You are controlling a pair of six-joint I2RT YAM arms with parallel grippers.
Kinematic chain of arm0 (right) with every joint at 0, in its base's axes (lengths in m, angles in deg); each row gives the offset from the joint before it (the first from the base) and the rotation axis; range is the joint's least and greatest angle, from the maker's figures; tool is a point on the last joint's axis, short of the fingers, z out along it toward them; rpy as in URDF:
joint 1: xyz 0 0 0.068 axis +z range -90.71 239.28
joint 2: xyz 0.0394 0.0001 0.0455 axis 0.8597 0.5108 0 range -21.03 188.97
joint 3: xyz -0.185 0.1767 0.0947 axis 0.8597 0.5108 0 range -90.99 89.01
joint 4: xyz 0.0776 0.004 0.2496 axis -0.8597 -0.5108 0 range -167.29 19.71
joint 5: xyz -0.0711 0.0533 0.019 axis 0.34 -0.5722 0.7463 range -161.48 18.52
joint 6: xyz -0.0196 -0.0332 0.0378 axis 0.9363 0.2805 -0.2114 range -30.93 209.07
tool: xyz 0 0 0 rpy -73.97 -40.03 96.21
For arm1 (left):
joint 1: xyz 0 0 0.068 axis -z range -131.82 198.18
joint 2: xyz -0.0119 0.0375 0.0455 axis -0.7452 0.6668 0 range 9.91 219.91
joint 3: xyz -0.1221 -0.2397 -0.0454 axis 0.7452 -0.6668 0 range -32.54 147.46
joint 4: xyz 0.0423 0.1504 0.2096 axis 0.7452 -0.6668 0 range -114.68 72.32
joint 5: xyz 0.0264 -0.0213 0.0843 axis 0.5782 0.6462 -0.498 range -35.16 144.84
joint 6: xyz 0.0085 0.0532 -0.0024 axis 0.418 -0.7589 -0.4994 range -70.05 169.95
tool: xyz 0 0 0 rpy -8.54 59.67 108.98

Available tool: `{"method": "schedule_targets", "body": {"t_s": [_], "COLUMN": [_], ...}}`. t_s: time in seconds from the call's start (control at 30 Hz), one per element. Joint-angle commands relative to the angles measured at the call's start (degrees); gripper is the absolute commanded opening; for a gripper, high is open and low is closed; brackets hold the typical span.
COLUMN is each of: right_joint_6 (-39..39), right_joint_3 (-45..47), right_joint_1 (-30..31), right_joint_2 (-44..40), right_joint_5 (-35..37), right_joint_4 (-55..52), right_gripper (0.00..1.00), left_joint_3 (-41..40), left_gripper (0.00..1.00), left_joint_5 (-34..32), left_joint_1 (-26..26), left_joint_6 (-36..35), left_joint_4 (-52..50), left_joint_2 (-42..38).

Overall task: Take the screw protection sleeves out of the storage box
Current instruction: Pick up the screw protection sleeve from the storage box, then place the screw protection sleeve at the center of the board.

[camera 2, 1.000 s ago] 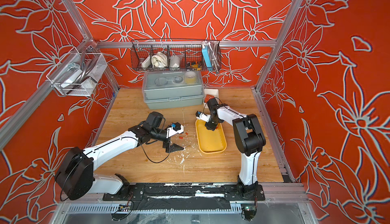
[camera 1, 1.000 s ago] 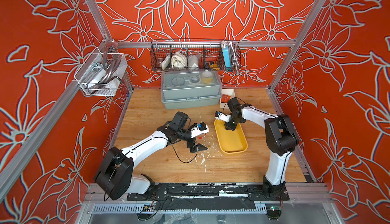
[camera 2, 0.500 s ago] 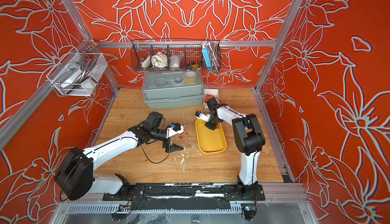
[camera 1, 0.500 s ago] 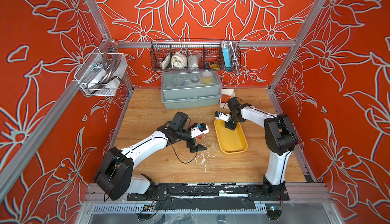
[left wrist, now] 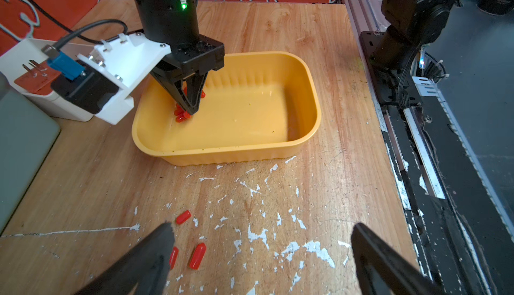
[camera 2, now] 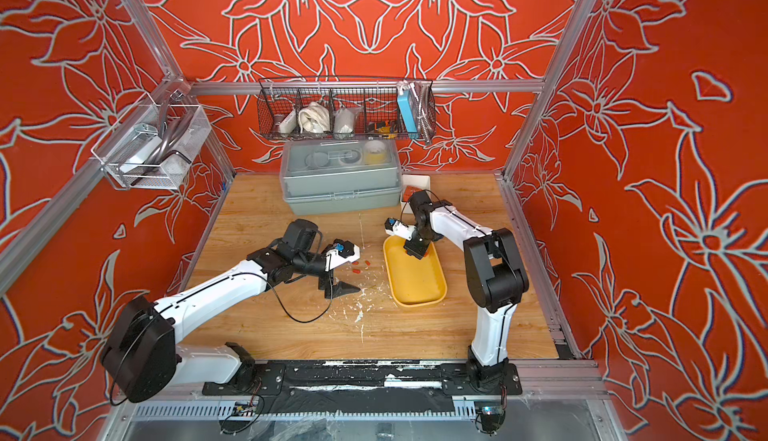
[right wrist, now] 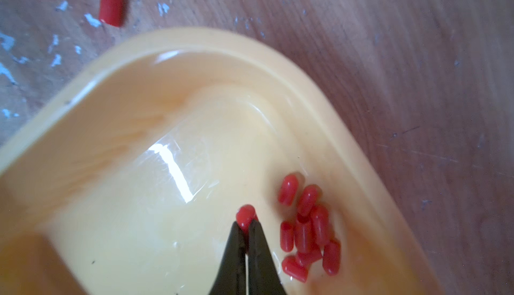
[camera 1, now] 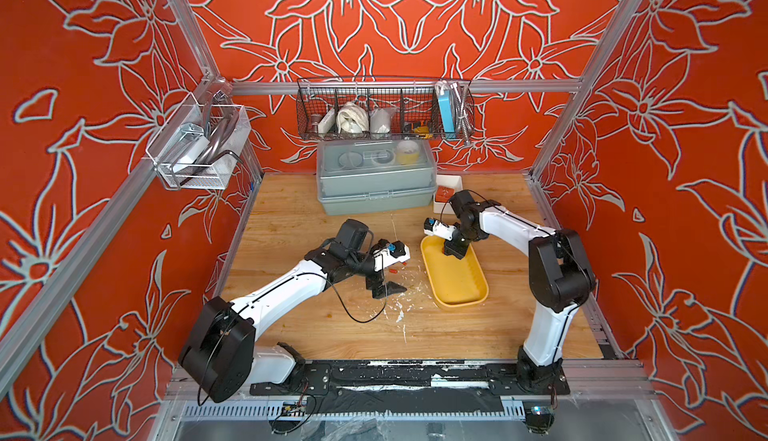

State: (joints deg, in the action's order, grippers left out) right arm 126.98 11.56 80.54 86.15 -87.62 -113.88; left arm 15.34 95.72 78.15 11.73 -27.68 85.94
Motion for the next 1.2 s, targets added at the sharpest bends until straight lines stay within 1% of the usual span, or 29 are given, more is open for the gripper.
{"method": "schedule_targets", "body": {"t_s": [0.0, 0.1, 0.23, 0.33, 0.47, 0.63, 0.73, 0.83, 0.97, 1.17], "right_joint_6": [-1.0, -1.7, -4.3, -6.3, -8.1, -10.4, -12.8, -15.5, -18.7, -21.0], "right_joint_3": [-1.1, -0.9, -1.7, -3.1, -5.8, -9.9, -13.0, -15.6, -17.8, -23.3], "right_joint_1": [-0.1, -0.1, 0.4, 2.4, 7.2, 13.2, 15.3, 16.5, 17.1, 17.4], "right_joint_2": [-3.6, -6.1, -10.0, -11.3, -10.2, -4.6, 0.3, 4.7, 10.0, 17.5], "right_joint_5": [-2.6, -4.4, -10.3, -13.1, -13.9, -12.7, -12.1, -10.9, -8.0, -4.3], "right_joint_4": [-4.3, -6.0, -8.0, -9.2, -9.7, -7.5, -5.8, -3.7, -0.7, -1.3], "right_gripper": [0.0, 0.0, 0.0, 0.0, 0.0, 0.0, 0.0, 0.0, 0.0, 0.0], "left_joint_3": [-0.3, -0.2, 0.8, 2.1, 2.7, 2.0, 2.0, 1.8, 2.4, 1.8], "left_gripper": [0.98, 0.98, 0.98, 0.98, 0.98, 0.98, 0.98, 0.98, 0.98, 0.98], "left_joint_5": [-0.5, -0.4, -0.2, 0.4, 0.2, -1.2, -1.7, -0.7, 0.3, 2.7], "left_joint_1": [-0.5, -1.5, -4.6, -7.9, -12.0, -18.1, -20.2, -21.5, -21.9, -22.0], "left_joint_6": [0.1, 0.9, 1.4, 1.9, 2.3, 7.2, 8.4, 8.9, 8.1, 7.3], "left_joint_4": [-0.5, -0.5, -1.4, -2.5, -3.1, -0.2, 0.0, 0.3, -1.6, -2.0], "left_joint_2": [-1.7, -2.1, -3.2, -4.4, -6.5, -9.8, -11.0, -12.1, -12.4, -12.5]}}
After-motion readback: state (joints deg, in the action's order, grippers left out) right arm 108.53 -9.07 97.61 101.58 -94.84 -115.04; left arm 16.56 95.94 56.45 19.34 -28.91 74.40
